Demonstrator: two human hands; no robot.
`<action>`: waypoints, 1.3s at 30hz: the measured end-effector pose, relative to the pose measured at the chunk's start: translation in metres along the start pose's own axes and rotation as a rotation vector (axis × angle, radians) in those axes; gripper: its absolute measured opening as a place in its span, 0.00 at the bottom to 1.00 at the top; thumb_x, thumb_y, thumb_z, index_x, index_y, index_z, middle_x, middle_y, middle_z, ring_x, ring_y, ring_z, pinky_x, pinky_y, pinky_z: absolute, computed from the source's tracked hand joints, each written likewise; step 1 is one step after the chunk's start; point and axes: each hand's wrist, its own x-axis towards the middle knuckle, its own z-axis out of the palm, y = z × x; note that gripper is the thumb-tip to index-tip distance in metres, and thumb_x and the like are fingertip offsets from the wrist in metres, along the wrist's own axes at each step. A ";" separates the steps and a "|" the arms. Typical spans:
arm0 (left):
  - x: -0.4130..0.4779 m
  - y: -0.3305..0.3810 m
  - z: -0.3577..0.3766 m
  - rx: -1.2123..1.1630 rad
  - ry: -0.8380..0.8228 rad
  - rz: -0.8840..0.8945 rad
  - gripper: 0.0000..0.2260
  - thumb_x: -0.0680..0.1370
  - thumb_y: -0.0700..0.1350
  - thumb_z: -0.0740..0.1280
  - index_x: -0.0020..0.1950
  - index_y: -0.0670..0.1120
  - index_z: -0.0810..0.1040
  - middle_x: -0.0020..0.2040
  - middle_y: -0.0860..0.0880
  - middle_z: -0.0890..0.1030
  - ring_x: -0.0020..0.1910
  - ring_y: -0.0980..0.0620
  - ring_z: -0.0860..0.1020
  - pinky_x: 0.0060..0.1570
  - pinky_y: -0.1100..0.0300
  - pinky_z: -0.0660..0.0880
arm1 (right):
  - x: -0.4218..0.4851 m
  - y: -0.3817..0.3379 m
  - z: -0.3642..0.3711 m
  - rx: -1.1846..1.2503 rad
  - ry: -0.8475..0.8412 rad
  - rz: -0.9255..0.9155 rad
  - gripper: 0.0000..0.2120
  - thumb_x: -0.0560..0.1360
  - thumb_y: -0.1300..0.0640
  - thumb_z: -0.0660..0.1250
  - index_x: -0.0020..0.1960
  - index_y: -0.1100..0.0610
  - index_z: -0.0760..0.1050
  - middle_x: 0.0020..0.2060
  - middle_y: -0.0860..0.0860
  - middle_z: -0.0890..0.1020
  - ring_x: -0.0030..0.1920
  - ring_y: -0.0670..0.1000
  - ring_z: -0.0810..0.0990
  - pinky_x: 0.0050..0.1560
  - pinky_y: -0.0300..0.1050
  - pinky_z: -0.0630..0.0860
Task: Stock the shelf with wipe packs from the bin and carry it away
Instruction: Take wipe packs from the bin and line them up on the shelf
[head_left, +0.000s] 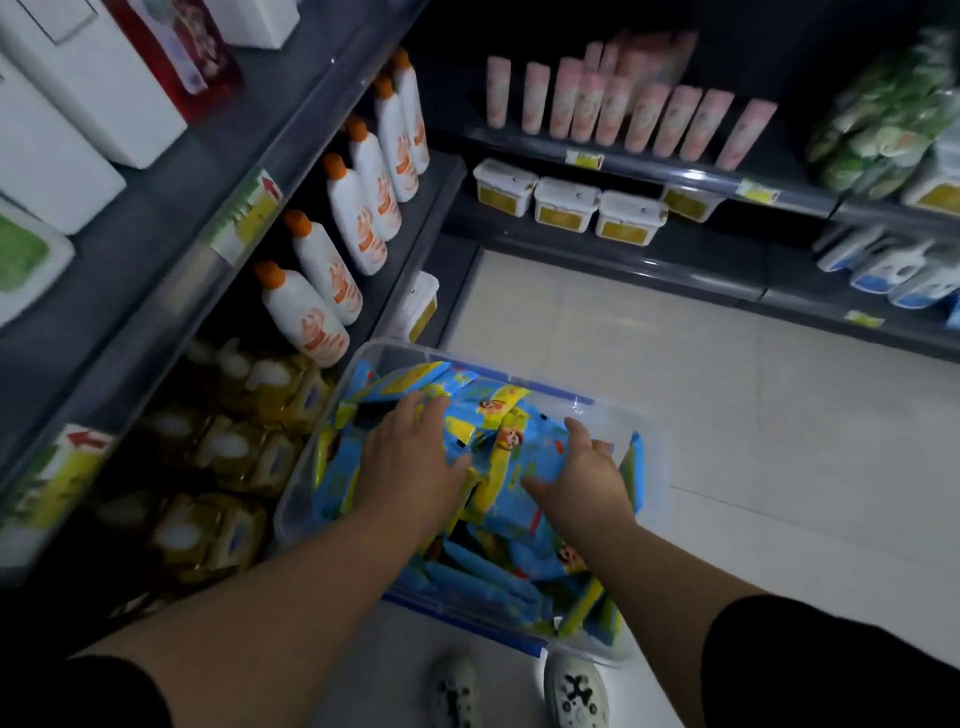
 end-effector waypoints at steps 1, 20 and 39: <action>0.002 0.001 0.004 -0.002 -0.007 0.002 0.28 0.78 0.54 0.63 0.75 0.50 0.58 0.76 0.50 0.56 0.73 0.48 0.59 0.70 0.51 0.61 | 0.004 0.001 0.005 0.020 -0.001 0.002 0.39 0.73 0.51 0.71 0.77 0.52 0.53 0.69 0.56 0.66 0.67 0.56 0.70 0.62 0.45 0.68; 0.061 0.036 0.030 0.316 -0.186 -0.029 0.33 0.78 0.62 0.59 0.77 0.52 0.52 0.78 0.47 0.55 0.76 0.46 0.53 0.74 0.46 0.49 | 0.038 0.028 -0.023 0.363 0.077 0.171 0.25 0.75 0.57 0.67 0.70 0.58 0.67 0.55 0.53 0.82 0.56 0.54 0.79 0.54 0.43 0.74; 0.015 0.058 0.057 0.372 -0.066 0.373 0.20 0.77 0.40 0.59 0.70 0.46 0.67 0.68 0.46 0.71 0.70 0.42 0.65 0.73 0.49 0.49 | 0.022 0.050 -0.050 0.486 0.190 0.076 0.23 0.80 0.55 0.59 0.74 0.50 0.63 0.56 0.47 0.79 0.53 0.50 0.76 0.57 0.48 0.74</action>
